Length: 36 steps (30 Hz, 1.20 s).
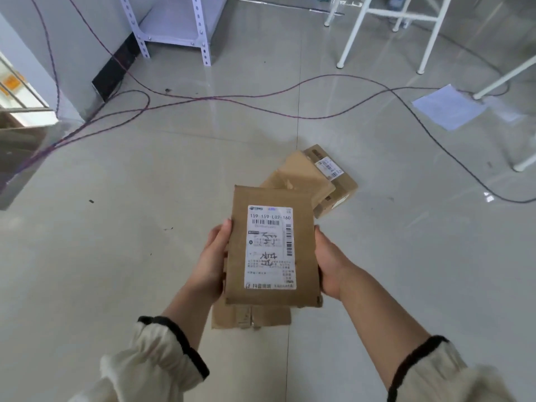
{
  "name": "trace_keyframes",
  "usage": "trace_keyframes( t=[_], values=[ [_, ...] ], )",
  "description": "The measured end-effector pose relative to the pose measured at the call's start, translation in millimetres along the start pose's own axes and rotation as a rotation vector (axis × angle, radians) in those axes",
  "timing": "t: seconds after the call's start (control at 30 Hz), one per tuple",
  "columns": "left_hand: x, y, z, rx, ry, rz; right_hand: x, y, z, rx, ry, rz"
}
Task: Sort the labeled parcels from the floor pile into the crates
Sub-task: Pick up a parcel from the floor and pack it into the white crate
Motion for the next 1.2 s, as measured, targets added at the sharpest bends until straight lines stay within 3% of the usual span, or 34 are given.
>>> trace_keyframes(
  t=[0.27, 0.4, 0.67, 0.8, 0.9, 1.07, 1.2],
  values=[
    [116.5, 187.9, -78.0, -0.067, 0.051, -0.195, 179.8, -140.7, -44.3, 0.048, 0.045, 0.188],
    [223.0, 291.9, -132.4, -0.071, 0.070, -0.239, 308.9, -219.3, -73.9, 0.122, 0.053, 0.218],
    [451.4, 467.2, -231.3, -0.030, -0.078, -0.284, 594.7, -318.8, -122.8, 0.157, -0.017, 0.320],
    [524.4, 507.9, -251.3, 0.106, -0.075, -0.335, 676.8, -332.7, -146.6, 0.157, -0.094, 0.425],
    [562.1, 520.5, -258.0, 0.098, -0.055, -0.388, 706.4, -333.6, -156.5, 0.189, -0.051, 0.468],
    [589.8, 528.0, -260.6, 0.080, -0.014, -0.414, 732.9, -331.6, -163.1, 0.212, -0.057, 0.484],
    [600.4, 530.4, -268.0, 0.078, -0.076, -0.434, 750.4, -336.4, -164.0, 0.201, -0.055, 0.567]
  ],
)
Point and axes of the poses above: each hand's wrist, its own x-axis away from the middle knuckle, its own z-axis out of the back of the hand, y = z × x, the point moved 2 cm from there along -x, towards the middle knuckle, and after that the axes turned 1 degree about -y, right-handed, at the moved point
